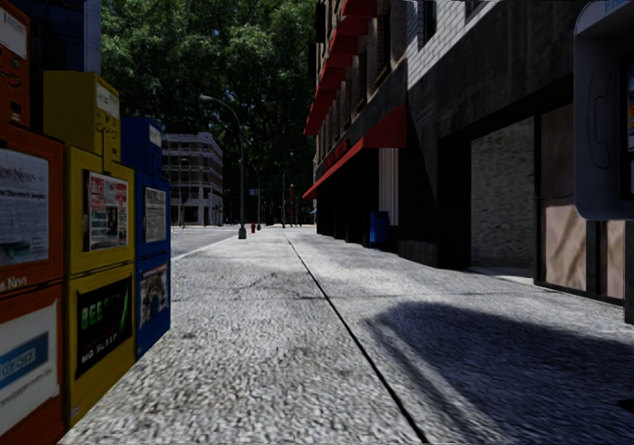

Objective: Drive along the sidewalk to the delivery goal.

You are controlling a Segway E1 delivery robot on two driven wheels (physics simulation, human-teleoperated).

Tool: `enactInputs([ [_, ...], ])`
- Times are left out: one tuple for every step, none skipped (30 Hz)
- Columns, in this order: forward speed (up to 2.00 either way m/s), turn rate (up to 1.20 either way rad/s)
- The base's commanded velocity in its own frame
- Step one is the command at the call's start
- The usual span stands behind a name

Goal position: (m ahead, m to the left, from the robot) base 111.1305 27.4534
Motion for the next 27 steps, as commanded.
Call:
enactInputs([
  [2.0,0.0],
  [2.0,0.0],
  [2.0,0.0],
  [2.0,0.0],
  [2.0,0.0],
  [2.0,0.0],
  [2.0,0.0],
  [2.0,0.0],
  [2.0,0.0],
  [2.0,0.0],
  [2.0,0.0],
  [2.0,0.0],
  [2.0,0.0],
  [2.0,0.0],
  [2.0,0.0],
  [2.0,0.0],
  [2.0,0.0],
  [2.0,0.0],
  [2.0,0.0],
  [2.0,0.0],
  [2.0,0.0],
  [2.0,0.0],
  [2.0,0.0],
  [2.0,0.0],
  [2.0,0.0],
  [2.0,0.0],
  [2.0,0.0],
])
